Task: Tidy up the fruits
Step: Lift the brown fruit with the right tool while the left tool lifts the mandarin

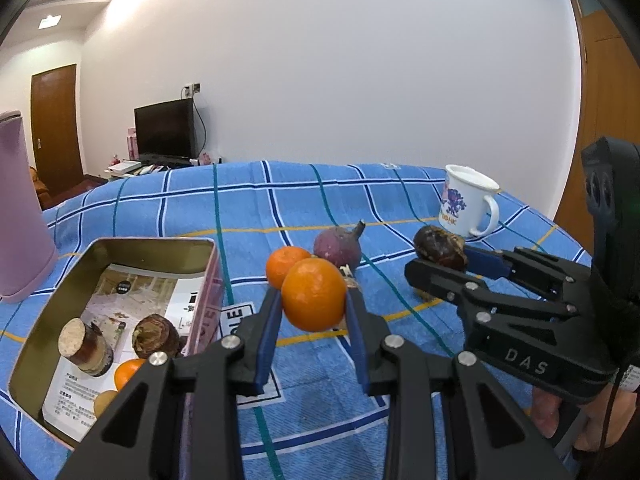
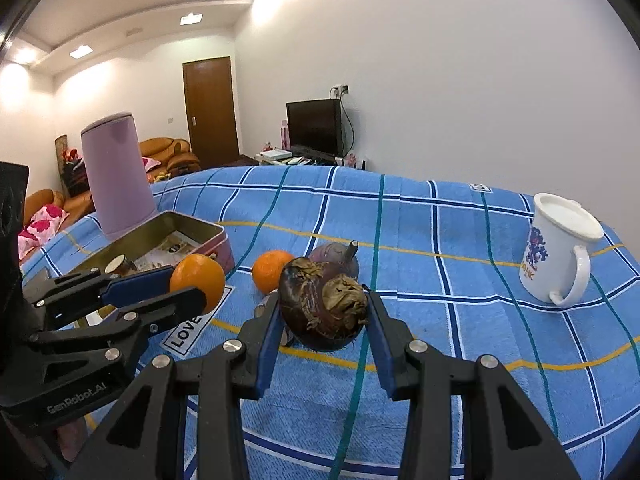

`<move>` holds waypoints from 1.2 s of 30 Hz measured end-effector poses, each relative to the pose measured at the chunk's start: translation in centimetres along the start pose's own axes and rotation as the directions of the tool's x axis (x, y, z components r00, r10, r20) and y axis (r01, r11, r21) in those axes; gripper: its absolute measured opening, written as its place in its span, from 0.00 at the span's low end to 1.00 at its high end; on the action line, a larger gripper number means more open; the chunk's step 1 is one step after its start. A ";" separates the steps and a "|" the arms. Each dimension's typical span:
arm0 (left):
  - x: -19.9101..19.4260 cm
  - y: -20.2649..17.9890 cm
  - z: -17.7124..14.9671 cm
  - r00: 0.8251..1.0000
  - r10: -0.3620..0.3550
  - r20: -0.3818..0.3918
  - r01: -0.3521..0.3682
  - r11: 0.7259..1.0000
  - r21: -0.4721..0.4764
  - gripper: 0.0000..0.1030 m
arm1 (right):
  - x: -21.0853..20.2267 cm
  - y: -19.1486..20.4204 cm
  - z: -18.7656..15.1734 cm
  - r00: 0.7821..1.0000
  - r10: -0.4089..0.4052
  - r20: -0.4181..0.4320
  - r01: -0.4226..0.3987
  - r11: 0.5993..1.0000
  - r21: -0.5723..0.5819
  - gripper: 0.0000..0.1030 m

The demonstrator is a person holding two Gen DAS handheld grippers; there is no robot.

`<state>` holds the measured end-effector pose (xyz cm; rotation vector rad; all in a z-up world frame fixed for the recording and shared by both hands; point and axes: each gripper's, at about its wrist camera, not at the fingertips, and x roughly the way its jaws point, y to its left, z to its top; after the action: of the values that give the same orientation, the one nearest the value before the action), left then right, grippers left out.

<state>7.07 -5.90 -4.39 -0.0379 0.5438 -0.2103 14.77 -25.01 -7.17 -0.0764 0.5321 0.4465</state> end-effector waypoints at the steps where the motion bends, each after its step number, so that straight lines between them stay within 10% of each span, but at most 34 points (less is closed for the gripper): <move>1: -0.1 0.0 0.0 1.000 0.001 0.003 -0.001 1.000 0.000 0.33 | -0.1 0.0 0.0 1.000 -0.001 0.004 0.001 1.000 0.001 0.41; 36: -2.8 -0.8 -0.3 0.987 0.050 0.151 -0.055 0.998 0.031 0.33 | -2.2 0.3 -0.3 0.994 -0.005 0.109 0.003 1.000 0.011 0.41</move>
<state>4.38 -6.09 -3.17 -0.0050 0.3906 -0.1639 12.76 -25.64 -6.33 -0.0427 0.4270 0.4413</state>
